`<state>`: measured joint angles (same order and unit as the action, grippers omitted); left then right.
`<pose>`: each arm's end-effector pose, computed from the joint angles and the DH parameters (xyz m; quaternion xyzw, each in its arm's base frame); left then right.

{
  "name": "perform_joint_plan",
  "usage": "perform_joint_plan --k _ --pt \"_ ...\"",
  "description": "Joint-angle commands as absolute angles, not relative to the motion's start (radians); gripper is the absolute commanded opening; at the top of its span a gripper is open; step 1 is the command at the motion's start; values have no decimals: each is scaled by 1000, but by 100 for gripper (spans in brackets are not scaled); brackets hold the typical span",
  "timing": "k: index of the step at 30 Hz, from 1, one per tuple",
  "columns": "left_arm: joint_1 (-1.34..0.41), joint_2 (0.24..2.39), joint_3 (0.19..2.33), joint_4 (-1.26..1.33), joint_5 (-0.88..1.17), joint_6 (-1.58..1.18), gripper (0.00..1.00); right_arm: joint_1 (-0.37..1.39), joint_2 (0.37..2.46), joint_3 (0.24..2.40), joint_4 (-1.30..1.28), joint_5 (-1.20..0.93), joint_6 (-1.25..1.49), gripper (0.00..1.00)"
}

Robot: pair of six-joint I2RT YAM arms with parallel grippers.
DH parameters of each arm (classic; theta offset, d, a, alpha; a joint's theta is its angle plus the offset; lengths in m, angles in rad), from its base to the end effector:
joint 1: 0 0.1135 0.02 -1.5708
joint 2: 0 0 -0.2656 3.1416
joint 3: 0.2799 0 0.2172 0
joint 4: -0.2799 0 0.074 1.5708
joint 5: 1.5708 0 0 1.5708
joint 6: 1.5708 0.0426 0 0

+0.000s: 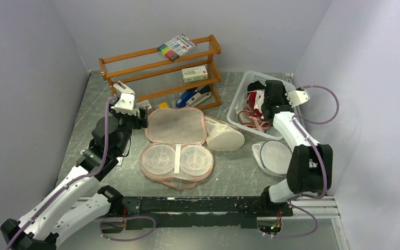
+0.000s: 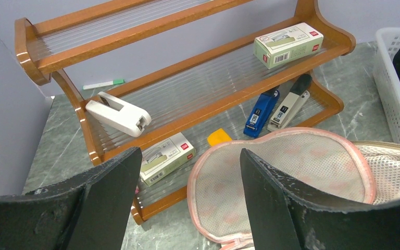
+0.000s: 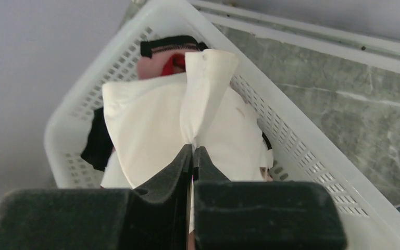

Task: Unzip the laundry bag and remove the bra

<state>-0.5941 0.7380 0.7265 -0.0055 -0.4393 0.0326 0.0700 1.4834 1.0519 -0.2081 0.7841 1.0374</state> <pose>0.1307 -0.0664 0.3479 0.0692 0.7092 -0.0403 0.7005 0.2965 -0.0094 0.2831 0.5359 0.6512 -0.0722 0.5324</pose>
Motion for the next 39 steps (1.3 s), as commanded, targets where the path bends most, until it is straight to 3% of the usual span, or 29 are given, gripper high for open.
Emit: perform_joint_plan --k 1,11,18,28,33,39 --pt "-584 739 757 -1 -418 24 80 66 1516 1030 -250 707 1052 0" --pt "-584 751 759 -4 -409 23 80 81 1738 1103 -259 451 852 0" --pt "-584 759 764 -9 -411 23 80 169 1707 1123 -228 516 739 1" --pt "-584 767 765 -9 -398 20 80 172 1453 1068 -265 635 664 66" --pt "-584 780 766 -10 -388 16 79 174 1286 1012 -143 461 506 84" --pt "-584 796 772 -18 -387 16 80 210 1279 1032 -82 -56 331 92"
